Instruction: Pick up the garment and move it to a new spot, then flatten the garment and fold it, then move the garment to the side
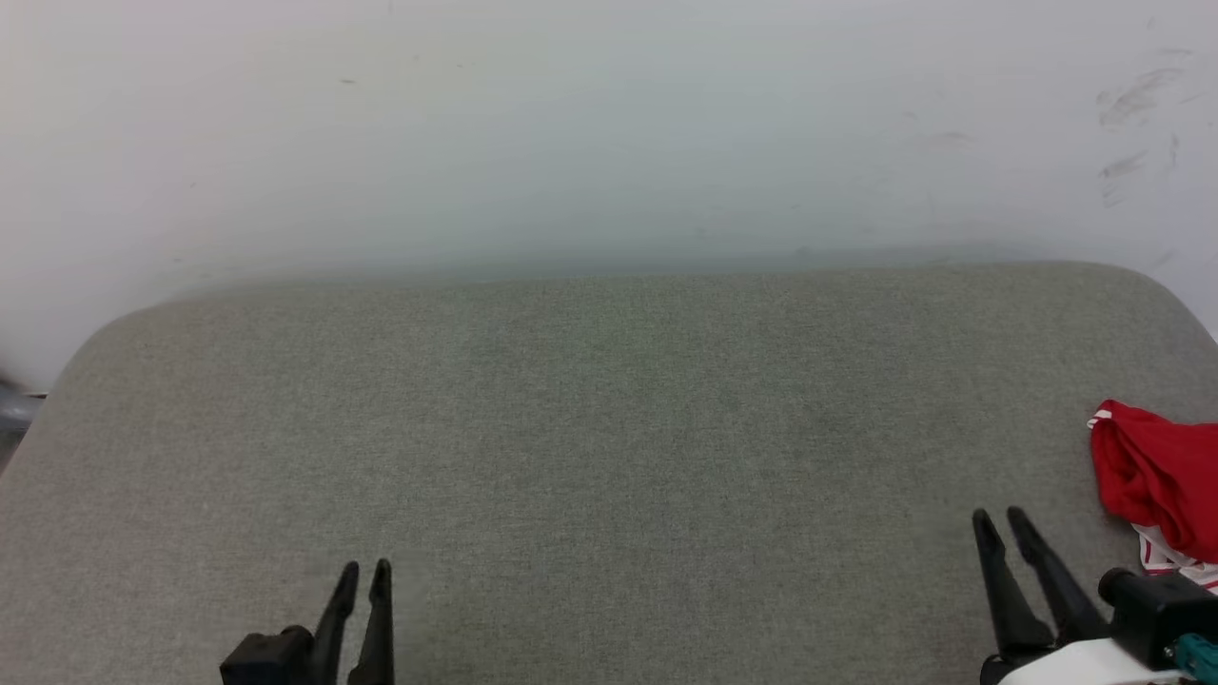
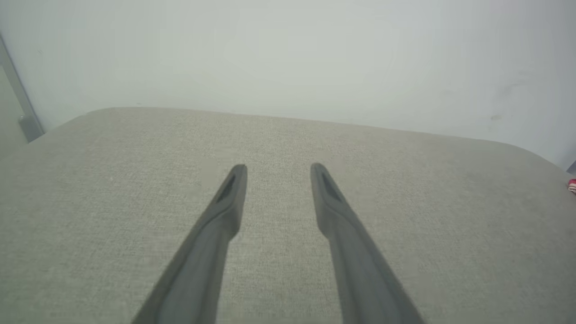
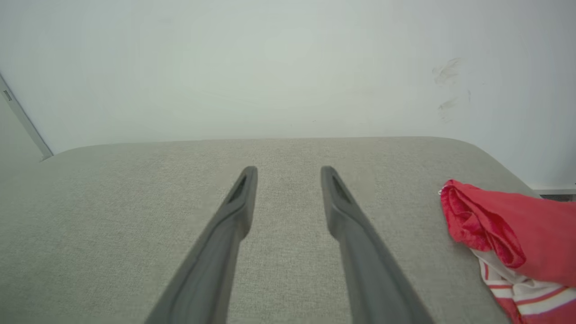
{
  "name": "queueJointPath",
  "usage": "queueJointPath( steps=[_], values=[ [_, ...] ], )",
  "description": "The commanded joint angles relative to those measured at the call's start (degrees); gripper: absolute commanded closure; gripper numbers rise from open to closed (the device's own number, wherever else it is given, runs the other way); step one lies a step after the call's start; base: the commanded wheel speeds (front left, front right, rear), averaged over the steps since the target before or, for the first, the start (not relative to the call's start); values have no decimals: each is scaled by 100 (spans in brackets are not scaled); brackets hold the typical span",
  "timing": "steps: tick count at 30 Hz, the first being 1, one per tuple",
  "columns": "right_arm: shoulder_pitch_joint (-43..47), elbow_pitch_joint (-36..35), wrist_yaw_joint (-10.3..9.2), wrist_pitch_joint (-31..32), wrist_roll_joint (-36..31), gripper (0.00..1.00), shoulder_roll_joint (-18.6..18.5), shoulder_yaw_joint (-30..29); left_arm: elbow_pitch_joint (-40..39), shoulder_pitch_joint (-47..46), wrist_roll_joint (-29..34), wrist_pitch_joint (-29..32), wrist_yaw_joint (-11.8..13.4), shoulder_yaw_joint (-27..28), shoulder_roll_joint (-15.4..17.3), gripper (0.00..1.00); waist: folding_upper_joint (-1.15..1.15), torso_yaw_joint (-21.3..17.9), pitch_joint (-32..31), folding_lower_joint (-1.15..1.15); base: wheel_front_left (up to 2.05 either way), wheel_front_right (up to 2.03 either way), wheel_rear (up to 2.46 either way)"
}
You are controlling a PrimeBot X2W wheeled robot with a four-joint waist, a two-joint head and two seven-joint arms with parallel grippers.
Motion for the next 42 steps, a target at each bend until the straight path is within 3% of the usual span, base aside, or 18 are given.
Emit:
queueJointPath(
  steps=[1,23,42],
  values=[
    [26,59,0,2,10,100,0,2,49,37,-9,5,-2,-5,-17,100,0,0,1,0,0,0,0],
    [-432,635,-1,80,2438,100,-75,0,219,-352,-2029,599,-343,457,-225,100,0,31,80,0,0,0,0],
    [-734,1014,-2,158,3986,100,-103,-33,327,-593,-3342,988,-571,759,-357,100,0,55,146,0,0,0,0]
  ],
)
